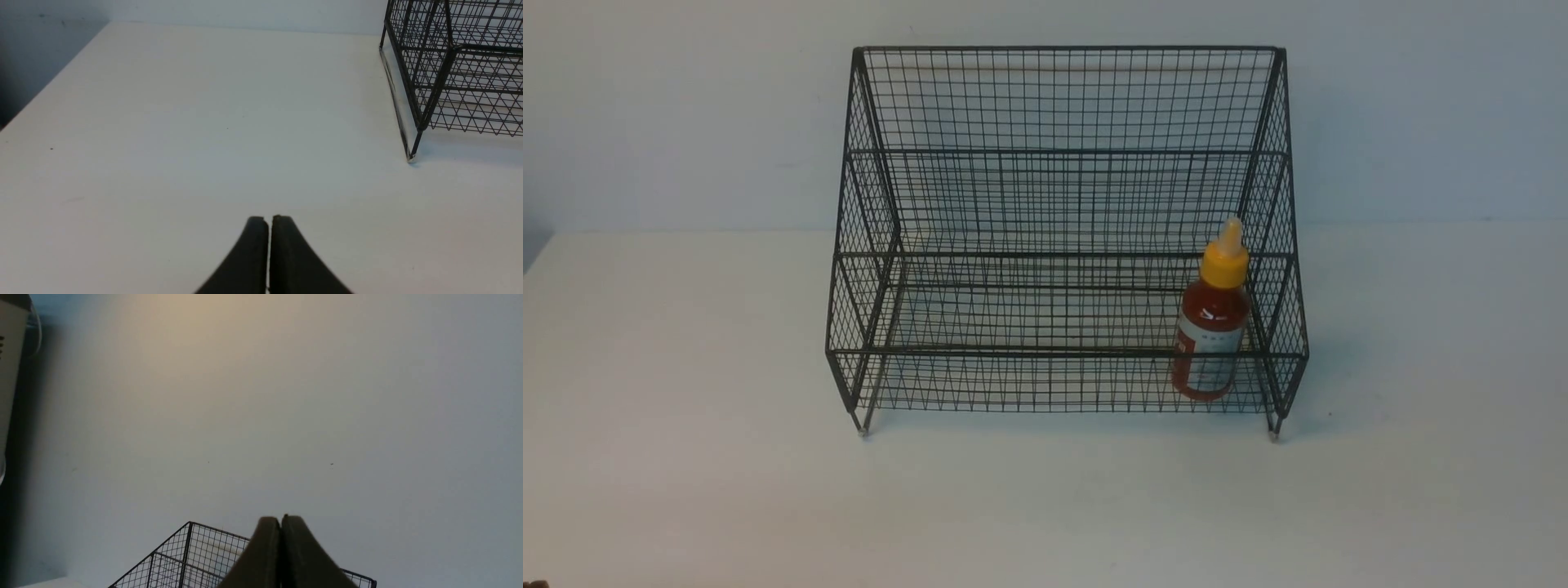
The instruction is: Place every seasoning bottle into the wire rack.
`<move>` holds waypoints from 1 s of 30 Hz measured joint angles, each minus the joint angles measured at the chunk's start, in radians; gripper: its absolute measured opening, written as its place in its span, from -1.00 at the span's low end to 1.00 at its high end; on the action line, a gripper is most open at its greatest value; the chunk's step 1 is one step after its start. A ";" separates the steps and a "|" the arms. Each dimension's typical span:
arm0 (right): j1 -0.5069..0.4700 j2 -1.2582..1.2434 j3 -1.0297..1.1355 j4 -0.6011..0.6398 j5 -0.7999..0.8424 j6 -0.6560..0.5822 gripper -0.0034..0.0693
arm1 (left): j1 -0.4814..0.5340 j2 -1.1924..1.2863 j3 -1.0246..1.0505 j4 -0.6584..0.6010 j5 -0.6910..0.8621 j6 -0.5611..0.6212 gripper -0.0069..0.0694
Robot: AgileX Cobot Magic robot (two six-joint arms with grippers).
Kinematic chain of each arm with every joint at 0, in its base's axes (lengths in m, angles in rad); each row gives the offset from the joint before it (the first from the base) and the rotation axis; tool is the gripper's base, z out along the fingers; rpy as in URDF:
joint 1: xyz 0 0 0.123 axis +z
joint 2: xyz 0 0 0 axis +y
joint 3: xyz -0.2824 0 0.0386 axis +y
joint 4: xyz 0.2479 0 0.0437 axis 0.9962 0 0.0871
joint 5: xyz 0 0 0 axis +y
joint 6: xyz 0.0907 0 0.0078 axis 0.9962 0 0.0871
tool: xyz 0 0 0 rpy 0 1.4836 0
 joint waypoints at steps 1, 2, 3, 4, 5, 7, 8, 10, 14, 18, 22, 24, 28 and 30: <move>0.000 0.000 0.008 0.000 0.001 0.001 -0.95 | 0.000 0.000 0.000 0.000 0.000 0.000 -0.83; 0.000 0.000 0.011 0.000 0.001 0.001 -0.95 | 0.000 0.000 0.000 0.000 0.000 0.000 -0.83; 0.000 0.000 0.013 0.000 0.002 0.001 -0.95 | 0.000 0.000 0.000 0.000 0.000 0.000 -0.83; 0.000 0.000 0.016 0.000 0.008 0.002 -0.95 | 0.000 0.000 0.000 0.000 0.000 0.000 -0.83; 0.000 0.000 0.015 0.000 0.011 0.002 -0.95 | 0.000 0.000 0.000 0.000 0.000 0.000 -0.83; 0.000 0.000 0.015 -0.001 0.018 0.002 -0.95 | 0.000 0.000 0.000 0.000 0.000 0.000 -0.83; 0.000 0.000 0.015 -0.001 0.019 0.002 -0.95 | 0.000 0.000 0.000 0.000 0.000 0.000 -0.83; 0.000 0.000 0.015 -0.013 0.023 0.002 -0.95 | 0.000 0.000 0.000 0.000 0.000 0.000 -0.83; 0.000 0.000 0.017 -0.061 0.038 0.002 -0.95 | 0.000 0.000 0.000 0.000 0.000 0.000 -0.83; 0.000 -0.001 0.038 -0.042 0.061 -0.005 -0.95 | 0.000 0.000 0.000 0.000 0.000 0.000 -0.83; -0.022 -0.004 0.075 0.087 0.132 -0.088 -0.95 | 0.000 0.000 0.000 0.000 0.000 0.000 -0.83; -0.096 -0.004 0.117 0.184 0.178 -0.209 -0.95 | 0.000 0.000 0.000 0.000 0.000 0.000 -0.83; -0.226 -0.005 0.184 0.258 0.191 -0.282 -0.95 | 0.000 0.000 0.000 0.000 0.000 0.000 -0.83; -0.308 -0.012 0.227 0.276 0.191 -0.287 -0.95 | 0.000 0.000 0.000 0.000 0.000 0.000 -0.83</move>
